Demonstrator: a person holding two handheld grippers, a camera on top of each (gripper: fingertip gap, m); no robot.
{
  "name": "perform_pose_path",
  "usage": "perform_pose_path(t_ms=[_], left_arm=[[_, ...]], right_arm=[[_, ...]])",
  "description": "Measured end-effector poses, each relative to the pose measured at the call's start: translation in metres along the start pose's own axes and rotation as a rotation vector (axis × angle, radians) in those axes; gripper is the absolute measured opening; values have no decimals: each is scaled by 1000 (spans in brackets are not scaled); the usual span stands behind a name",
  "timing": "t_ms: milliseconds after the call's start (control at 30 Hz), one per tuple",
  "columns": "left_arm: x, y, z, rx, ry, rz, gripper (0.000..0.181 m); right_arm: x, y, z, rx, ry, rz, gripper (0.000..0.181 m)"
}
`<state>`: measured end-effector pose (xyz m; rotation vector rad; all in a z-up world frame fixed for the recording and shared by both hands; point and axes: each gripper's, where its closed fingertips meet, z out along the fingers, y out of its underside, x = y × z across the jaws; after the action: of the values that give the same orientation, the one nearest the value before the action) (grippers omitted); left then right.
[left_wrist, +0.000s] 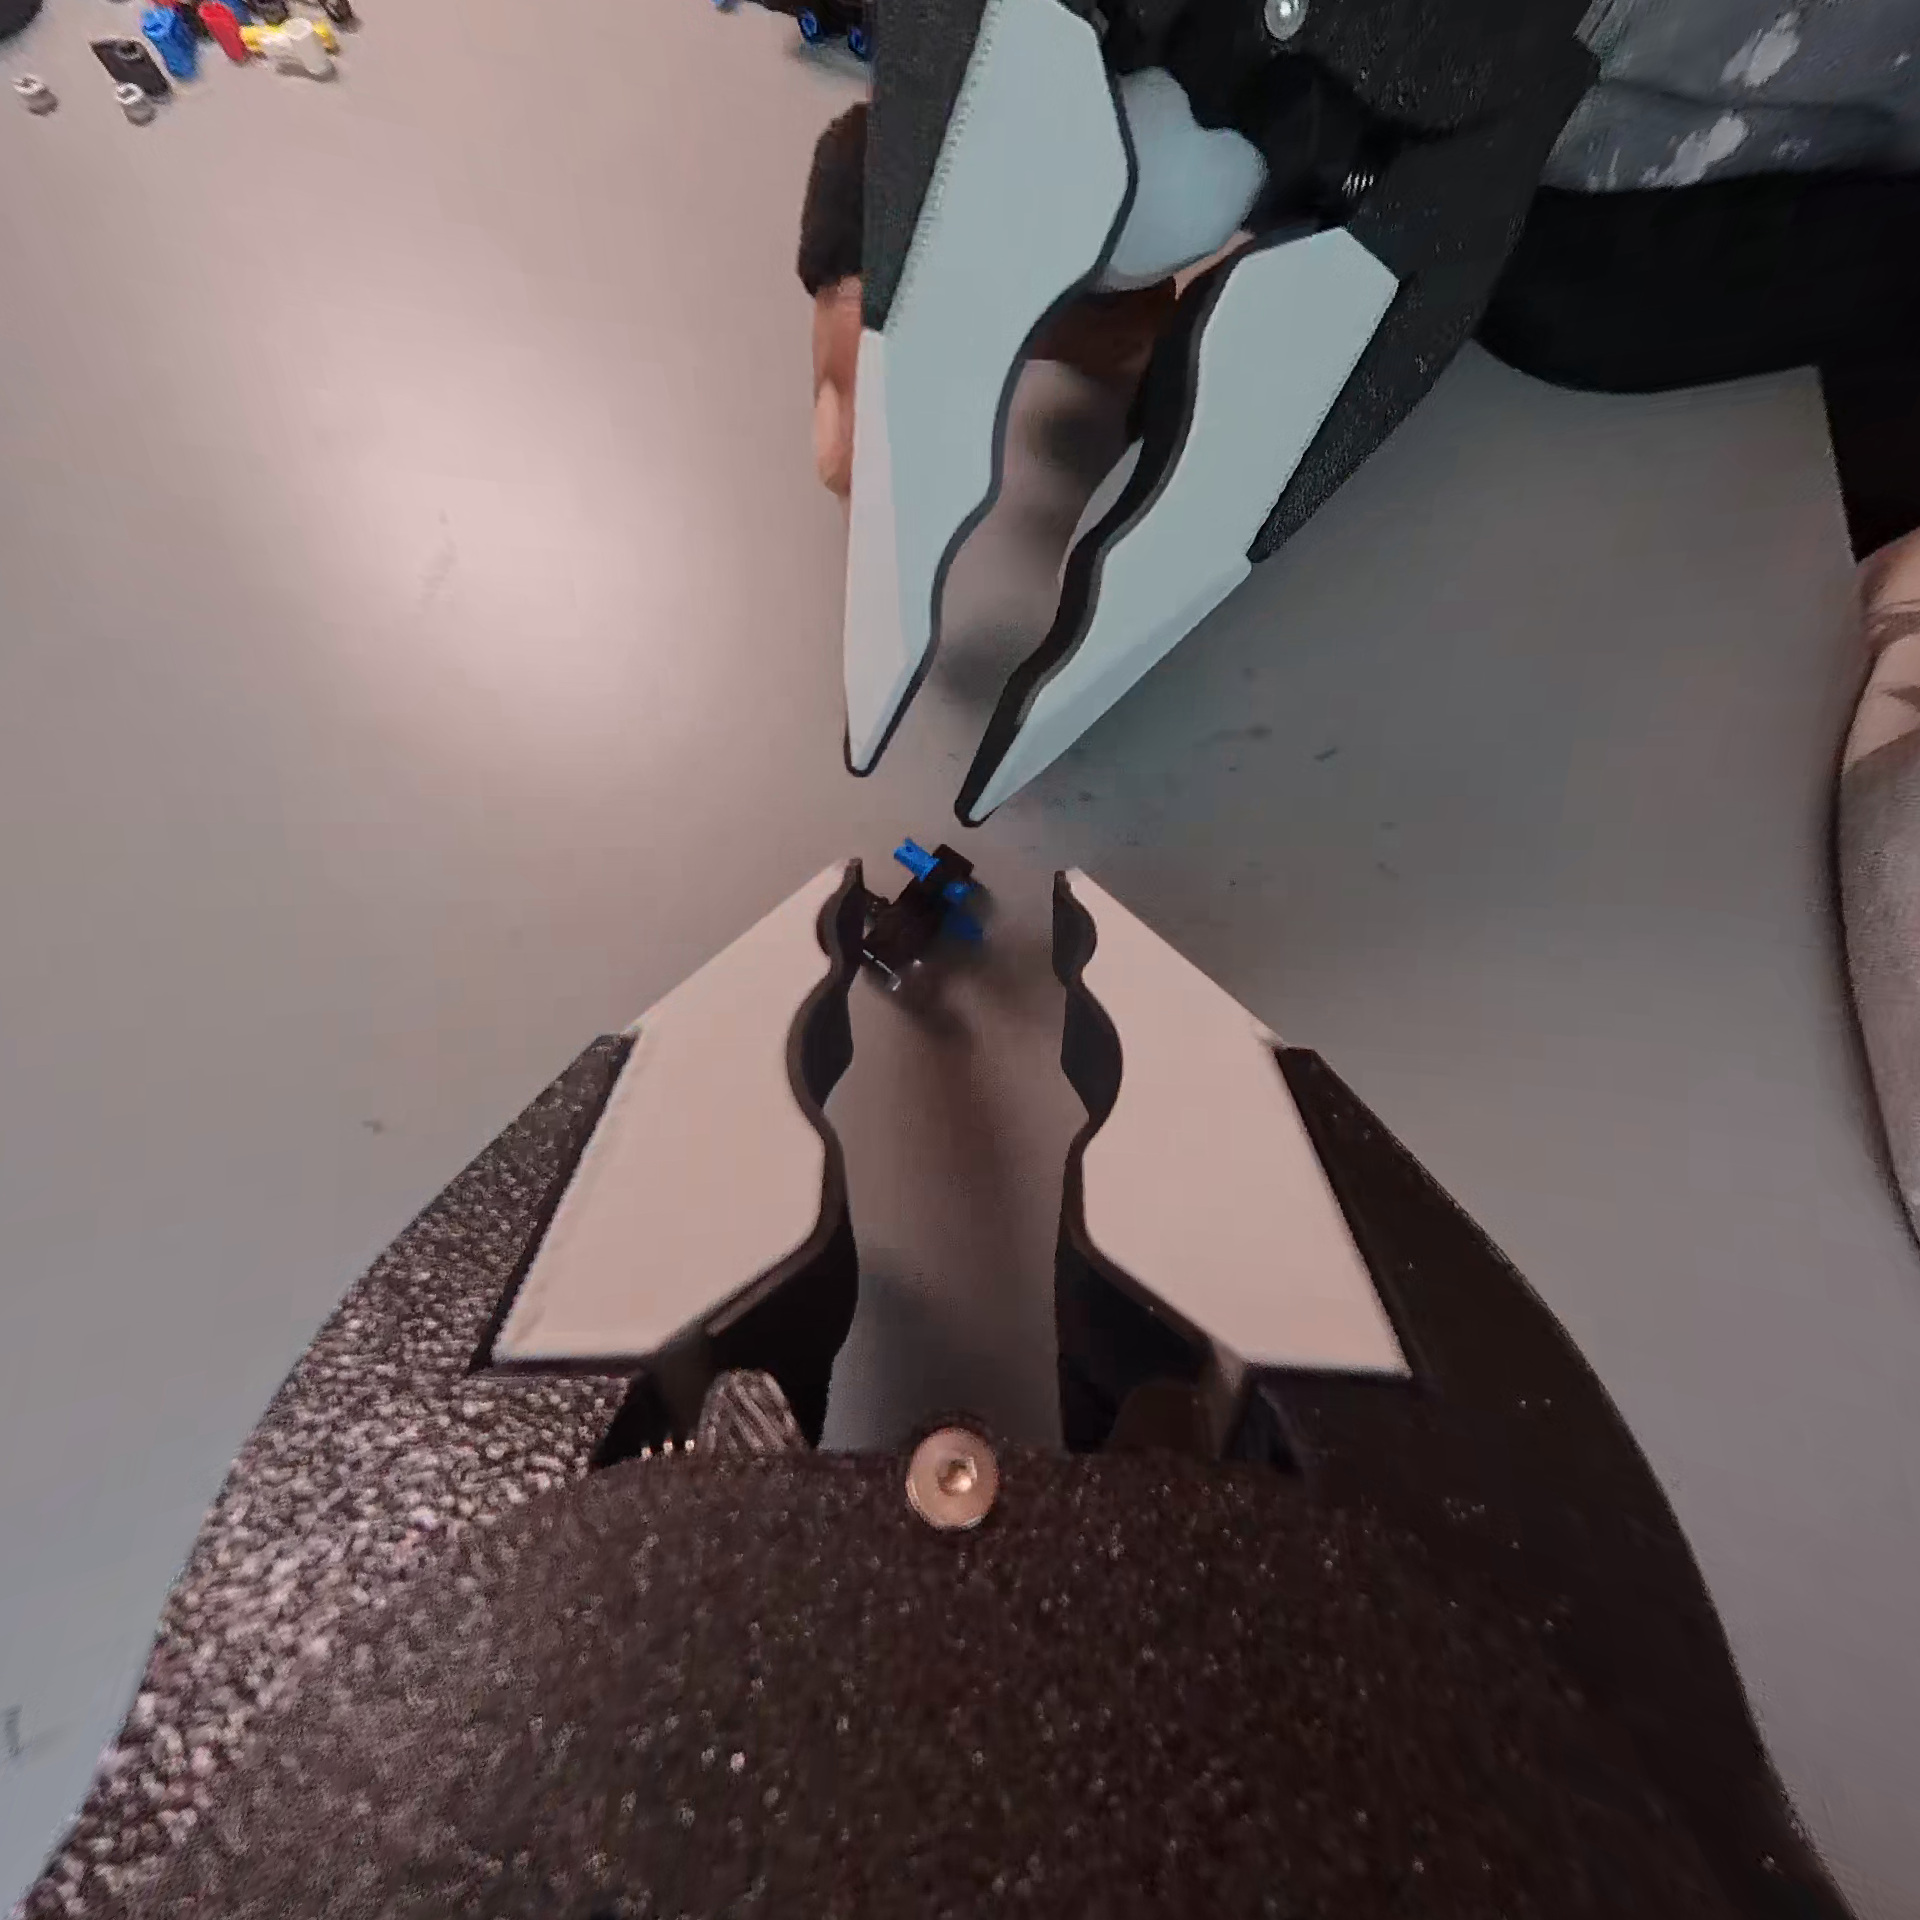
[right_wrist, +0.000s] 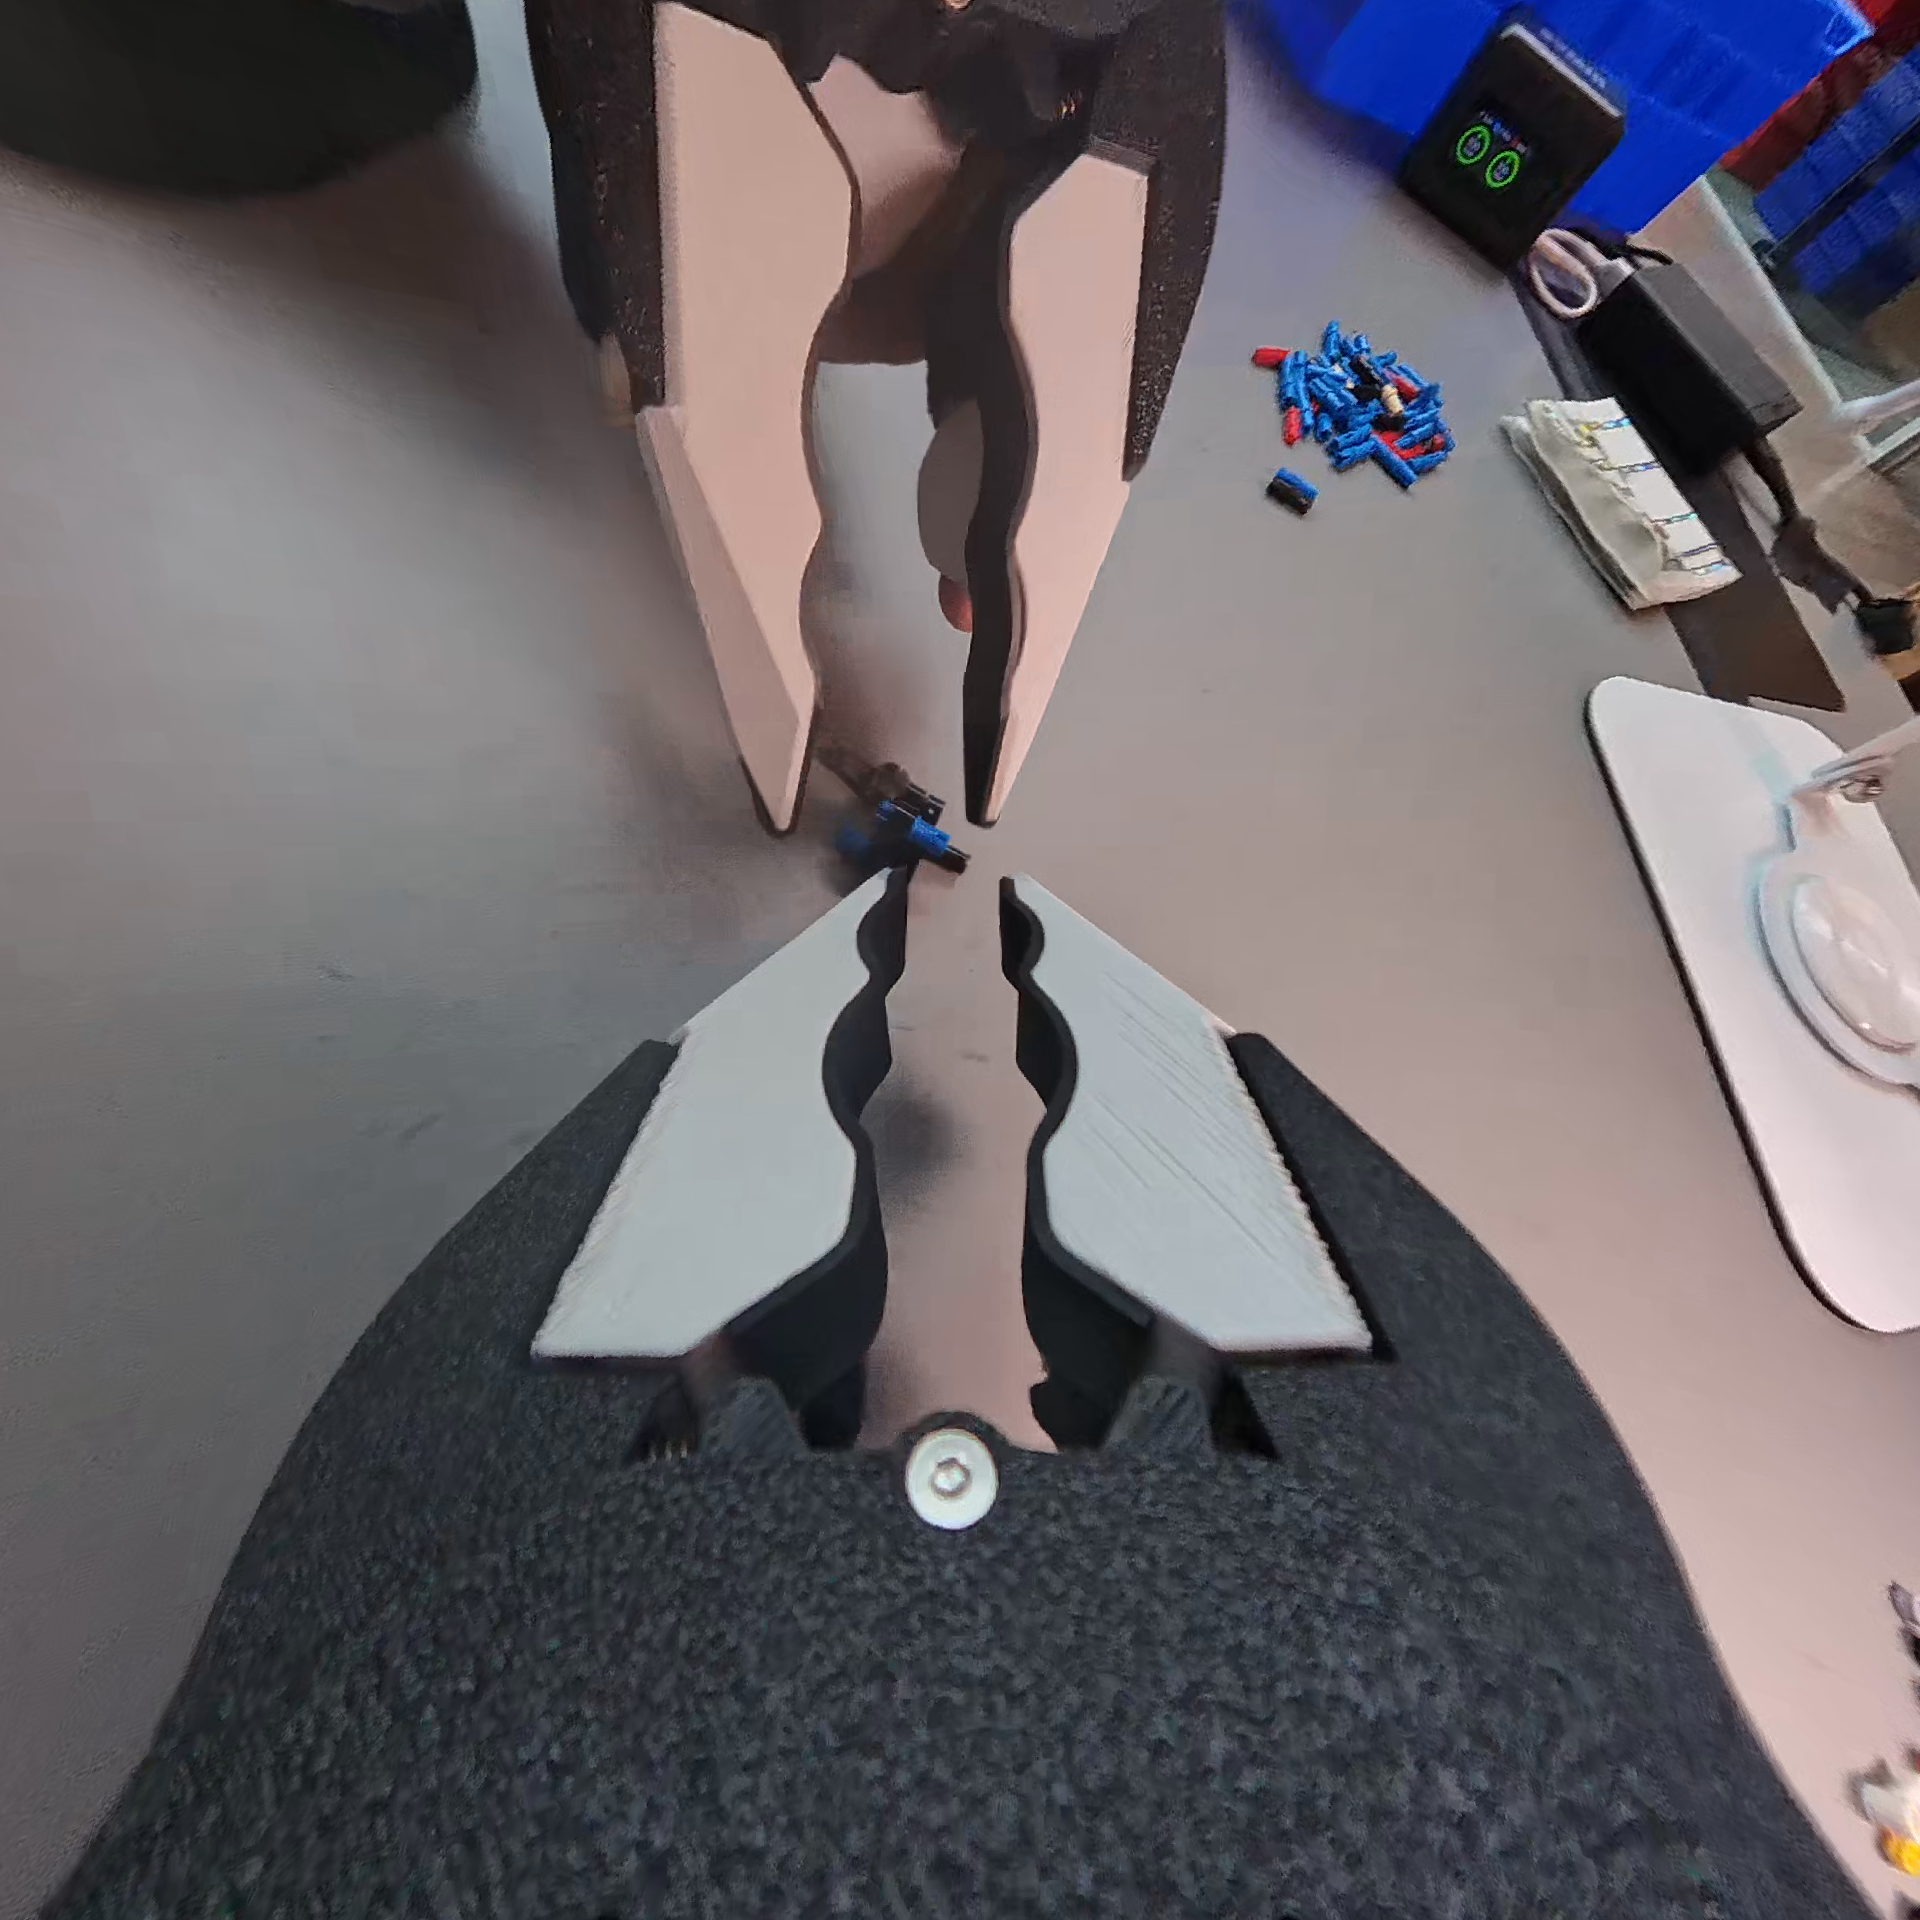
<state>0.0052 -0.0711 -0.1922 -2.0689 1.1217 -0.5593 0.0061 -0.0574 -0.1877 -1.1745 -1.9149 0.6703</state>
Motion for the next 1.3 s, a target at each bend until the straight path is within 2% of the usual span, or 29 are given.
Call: perform_pose_path(t_ms=[33,133,333,500,633,767,967,1067,1167,1300], left_arm=[[1,3,5,-21,-11,13,33],[-2,10,12,-58,-36,55,31],[-18,19,1,-91,-97,48,33],[-26,24,-6,-106,-129,56,33],[-18,24,-2,-103,-73,27,27],[-9,21,2,-76,-8,74,26],[9,21,4,-61,97,148,23],[7,20,1,-49,91,139,27],[9,11,-7,16,103,108,26],[14,-9,-15,127,114,84,18]], right_arm=[[-2,2,3,-16,-19,-8,19],[-7,3,9,-33,-46,-55,21],[-8,-6,13,5,-53,-92,21],[-9,-10,11,29,-61,-81,9],[2,-8,14,18,-64,-35,14],[-13,-8,14,13,-196,-42,19],[-28,-9,5,30,-275,-38,6],[-30,-12,3,42,-284,-23,4],[-27,-14,1,50,-269,21,4],[-19,-33,-9,166,-256,108,4]])
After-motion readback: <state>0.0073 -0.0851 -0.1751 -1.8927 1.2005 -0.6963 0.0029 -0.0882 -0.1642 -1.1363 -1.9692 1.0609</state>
